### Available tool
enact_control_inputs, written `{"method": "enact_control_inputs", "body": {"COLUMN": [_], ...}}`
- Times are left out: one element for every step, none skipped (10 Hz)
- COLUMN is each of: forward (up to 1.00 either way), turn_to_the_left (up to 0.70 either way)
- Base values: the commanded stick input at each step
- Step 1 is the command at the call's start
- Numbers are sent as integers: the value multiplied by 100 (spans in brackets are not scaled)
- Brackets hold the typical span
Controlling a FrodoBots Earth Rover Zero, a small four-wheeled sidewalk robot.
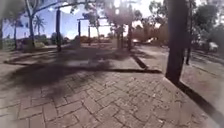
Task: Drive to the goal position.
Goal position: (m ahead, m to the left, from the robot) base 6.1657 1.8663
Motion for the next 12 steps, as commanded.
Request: {"method": "enact_control_inputs", "body": {"forward": [100,100,100,100,100,100,100,100,100,100,100,93], "turn_to_the_left": [0,0,0,36,26,16,7,0,0,0,0,0]}}
